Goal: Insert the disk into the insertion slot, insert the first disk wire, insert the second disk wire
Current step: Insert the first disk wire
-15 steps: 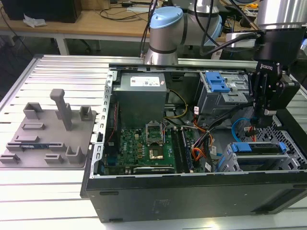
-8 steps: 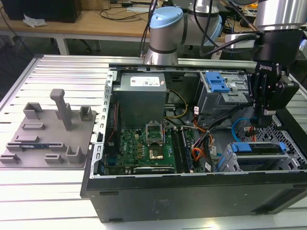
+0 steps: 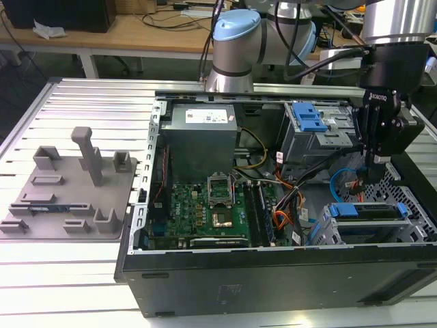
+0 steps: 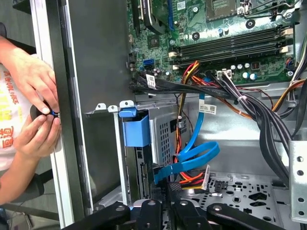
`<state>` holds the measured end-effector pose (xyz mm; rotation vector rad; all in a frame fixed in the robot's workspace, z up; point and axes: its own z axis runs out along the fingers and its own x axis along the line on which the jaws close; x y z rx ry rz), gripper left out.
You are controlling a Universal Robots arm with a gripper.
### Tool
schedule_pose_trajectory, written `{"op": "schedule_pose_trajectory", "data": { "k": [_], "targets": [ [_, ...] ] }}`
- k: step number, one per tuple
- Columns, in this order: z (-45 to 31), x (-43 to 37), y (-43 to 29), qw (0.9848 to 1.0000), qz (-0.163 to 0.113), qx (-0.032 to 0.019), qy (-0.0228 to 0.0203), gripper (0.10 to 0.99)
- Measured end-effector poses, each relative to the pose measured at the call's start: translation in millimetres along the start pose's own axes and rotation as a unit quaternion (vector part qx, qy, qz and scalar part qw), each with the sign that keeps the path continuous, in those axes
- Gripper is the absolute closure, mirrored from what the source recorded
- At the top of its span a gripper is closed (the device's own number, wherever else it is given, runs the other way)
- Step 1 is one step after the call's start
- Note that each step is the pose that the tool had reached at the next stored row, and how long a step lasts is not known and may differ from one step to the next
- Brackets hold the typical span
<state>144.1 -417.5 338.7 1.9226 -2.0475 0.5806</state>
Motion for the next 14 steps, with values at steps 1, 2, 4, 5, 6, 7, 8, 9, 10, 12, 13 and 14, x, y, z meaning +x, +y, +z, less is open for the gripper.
{"op": "schedule_pose_trajectory", "data": {
  "k": [1,2,4,5,6,7,8,9,10,12,13,14],
  "targets": [
    [0.3,-0.2,0.0,1.0,0.0,0.0001,0.0009,0.922],
    [0.4,-0.2,0.1,1.0,0.0,0.0001,0.0014,0.922],
    [0.6,-0.4,0.1,1.0,0.0,0.0002,0.0015,0.922],
    [0.7,-0.5,0.1,1.0,0.0,0.0002,0.0016,0.922],
    [0.7,-0.5,0.1,1.0,0.0,0.0002,0.0016,0.922],
    [0.7,-0.6,0.1,1.0,0.0,0.0002,0.0015,0.922],
    [0.8,-0.8,0.1,1.0,0.0,0.0002,0.0015,0.922],
    [0.7,-0.8,0.1,1.0,0.0,0.0002,0.0015,0.922],
    [0.6,-1.0,0.1,1.0,0.0,0.0002,0.0015,0.922],
    [0.5,-1.6,0.2,1.0,0.0,0.0002,0.0015,0.922],
    [0.6,-1.9,0.2,1.0,0.0,0.0002,0.0014,0.922],
    [0.8,-2.5,0.3,1.0,0.0,0.0002,0.0015,0.922]
  ]
}}
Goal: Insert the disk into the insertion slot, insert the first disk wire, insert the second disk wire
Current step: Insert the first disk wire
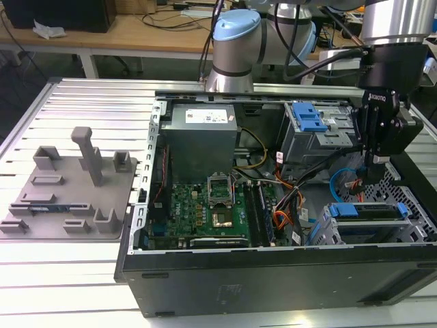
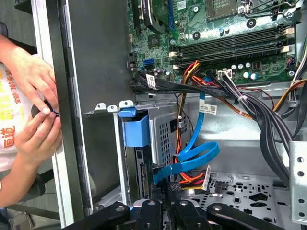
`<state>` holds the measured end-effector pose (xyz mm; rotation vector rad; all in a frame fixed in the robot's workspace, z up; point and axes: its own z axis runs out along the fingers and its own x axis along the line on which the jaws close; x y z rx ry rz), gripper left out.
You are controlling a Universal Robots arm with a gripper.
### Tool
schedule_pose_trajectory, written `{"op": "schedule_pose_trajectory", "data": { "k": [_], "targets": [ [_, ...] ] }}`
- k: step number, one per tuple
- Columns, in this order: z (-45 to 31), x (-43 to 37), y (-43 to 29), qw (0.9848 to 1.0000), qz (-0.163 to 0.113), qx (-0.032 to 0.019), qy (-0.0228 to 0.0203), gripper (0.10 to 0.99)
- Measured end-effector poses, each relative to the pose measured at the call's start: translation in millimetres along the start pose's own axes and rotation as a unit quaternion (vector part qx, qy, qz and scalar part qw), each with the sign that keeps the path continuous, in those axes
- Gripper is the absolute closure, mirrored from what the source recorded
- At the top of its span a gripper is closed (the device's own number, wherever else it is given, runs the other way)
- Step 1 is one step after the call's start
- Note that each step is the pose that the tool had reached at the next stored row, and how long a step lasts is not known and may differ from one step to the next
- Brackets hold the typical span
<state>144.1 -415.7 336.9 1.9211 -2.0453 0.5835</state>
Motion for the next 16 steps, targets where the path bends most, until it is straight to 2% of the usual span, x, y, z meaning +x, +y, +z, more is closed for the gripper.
{"op": "schedule_pose_trajectory", "data": {
  "k": [12,13,16],
  "targets": [
    [2.0,-1.9,0.3,1.0,0.0,0.0003,-0.0001,0.914],
    [1.8,-2.1,0.3,1.0,0.0,0.0004,0.0,0.847],
    [1.4,-2.9,1.2,1.0,0.001,0.0026,-0.0001,0.847]
  ]
}}
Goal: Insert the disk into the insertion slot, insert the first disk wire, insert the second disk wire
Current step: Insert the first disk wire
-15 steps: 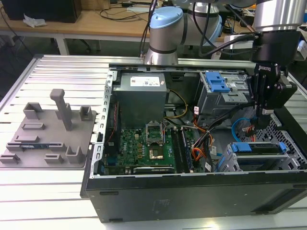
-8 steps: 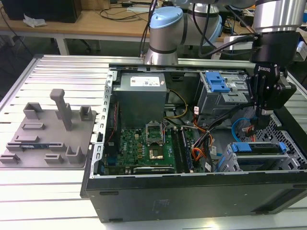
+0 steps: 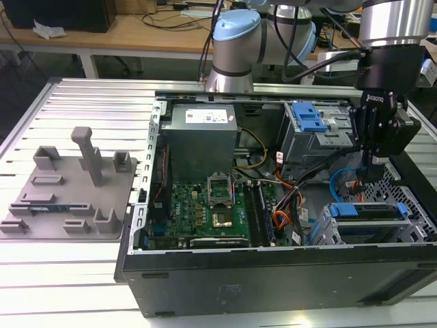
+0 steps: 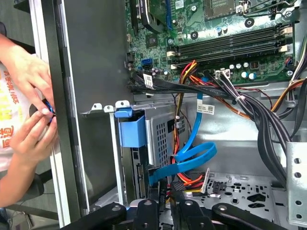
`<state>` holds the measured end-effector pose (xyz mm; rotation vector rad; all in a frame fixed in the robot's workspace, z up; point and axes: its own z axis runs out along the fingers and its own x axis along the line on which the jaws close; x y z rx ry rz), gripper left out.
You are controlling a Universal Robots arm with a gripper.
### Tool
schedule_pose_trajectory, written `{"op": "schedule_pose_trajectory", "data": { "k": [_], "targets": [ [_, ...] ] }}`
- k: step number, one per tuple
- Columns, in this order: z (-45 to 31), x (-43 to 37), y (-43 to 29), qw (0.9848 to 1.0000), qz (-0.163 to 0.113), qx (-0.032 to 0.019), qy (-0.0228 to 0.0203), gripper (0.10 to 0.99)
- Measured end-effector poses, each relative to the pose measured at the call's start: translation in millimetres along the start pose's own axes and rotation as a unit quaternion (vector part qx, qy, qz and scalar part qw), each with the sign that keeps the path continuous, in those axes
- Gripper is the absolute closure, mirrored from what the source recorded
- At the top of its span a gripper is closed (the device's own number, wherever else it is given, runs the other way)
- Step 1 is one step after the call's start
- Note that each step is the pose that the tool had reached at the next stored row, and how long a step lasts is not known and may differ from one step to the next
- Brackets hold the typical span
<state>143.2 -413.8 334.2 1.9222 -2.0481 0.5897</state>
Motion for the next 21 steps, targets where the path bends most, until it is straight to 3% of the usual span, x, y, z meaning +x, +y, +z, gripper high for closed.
{"op": "schedule_pose_trajectory", "data": {
  "k": [1,3,4,10,12,20,21],
  "targets": [
    [-0.3,-0.1,1.8,1.0,0.003,0.005,-0.0002,0.847],
    [-0.9,-0.4,5.4,0.9997,0.011,0.0205,-0.0001,0.847],
    [-1.1,-0.6,6.4,0.9997,0.011,0.0218,0.0005,0.847],
    [-1.2,-1.6,7.1,0.9997,0.011,0.022,0.001,0.847],
    [-1.1,-1.6,7.1,0.9997,0.011,0.022,0.001,0.922],
    [-1.0,-1.7,7.0,0.9997,0.011,0.022,0.0009,0.922],
    [-0.7,-1.8,6.3,0.9998,0.01,0.0197,0.0006,0.922]
  ]
}}
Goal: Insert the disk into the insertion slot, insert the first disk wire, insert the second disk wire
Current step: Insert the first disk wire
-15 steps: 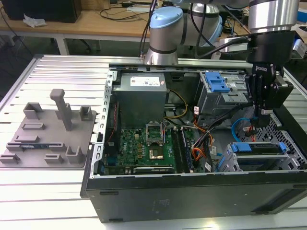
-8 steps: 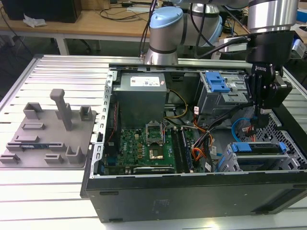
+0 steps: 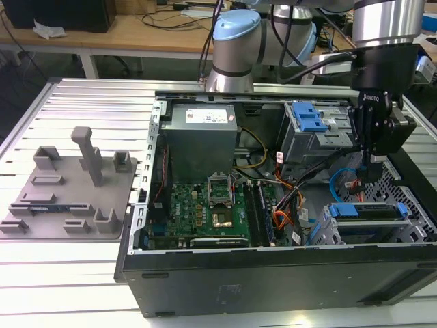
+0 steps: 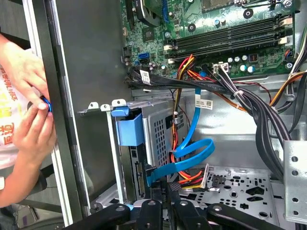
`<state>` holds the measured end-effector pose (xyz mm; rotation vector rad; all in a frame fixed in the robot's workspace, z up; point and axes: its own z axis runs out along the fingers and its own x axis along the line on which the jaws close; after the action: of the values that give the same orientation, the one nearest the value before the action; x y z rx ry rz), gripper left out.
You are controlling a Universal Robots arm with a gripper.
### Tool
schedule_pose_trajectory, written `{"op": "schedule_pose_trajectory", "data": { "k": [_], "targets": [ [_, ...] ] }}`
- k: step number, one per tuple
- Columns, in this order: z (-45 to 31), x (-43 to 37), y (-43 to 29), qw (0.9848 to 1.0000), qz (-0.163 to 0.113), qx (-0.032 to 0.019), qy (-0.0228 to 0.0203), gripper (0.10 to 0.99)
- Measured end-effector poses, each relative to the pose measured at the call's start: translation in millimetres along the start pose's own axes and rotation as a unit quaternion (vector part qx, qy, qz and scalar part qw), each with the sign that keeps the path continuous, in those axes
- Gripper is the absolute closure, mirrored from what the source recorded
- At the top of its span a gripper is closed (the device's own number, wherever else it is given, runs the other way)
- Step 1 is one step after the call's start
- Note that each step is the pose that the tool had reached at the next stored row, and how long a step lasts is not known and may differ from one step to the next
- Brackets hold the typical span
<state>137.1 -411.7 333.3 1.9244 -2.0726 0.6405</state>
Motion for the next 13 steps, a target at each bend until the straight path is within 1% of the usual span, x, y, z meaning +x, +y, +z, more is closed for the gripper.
{"op": "schedule_pose_trajectory", "data": {
  "k": [1,2,7,9,10,11,12,13],
  "targets": [
    [0.3,0.6,-0.8,1.0,-0.002,-0.0036,-0.0012,0.922],
    [0.5,1.6,-1.2,1.0,-0.003,-0.0072,-0.0039,0.922],
    [-2.0,4.3,-3.7,0.9997,-0.007,-0.0175,-0.0148,0.922],
    [-2.3,4.9,-7.2,0.9993,-0.01,-0.0265,-0.0239,0.922],
    [-2.1,5.0,-9.3,0.9991,-0.011,-0.0298,-0.0289,0.922],
    [-1.8,5.1,-10.8,0.9989,-0.011,-0.0312,-0.0325,0.922],
    [-1.0,5.4,-14.6,0.9986,-0.011,-0.0335,-0.0398,0.922],
    [-0.6,6.0,-17.2,0.9983,-0.012,-0.0362,-0.0451,0.922]
  ]
}}
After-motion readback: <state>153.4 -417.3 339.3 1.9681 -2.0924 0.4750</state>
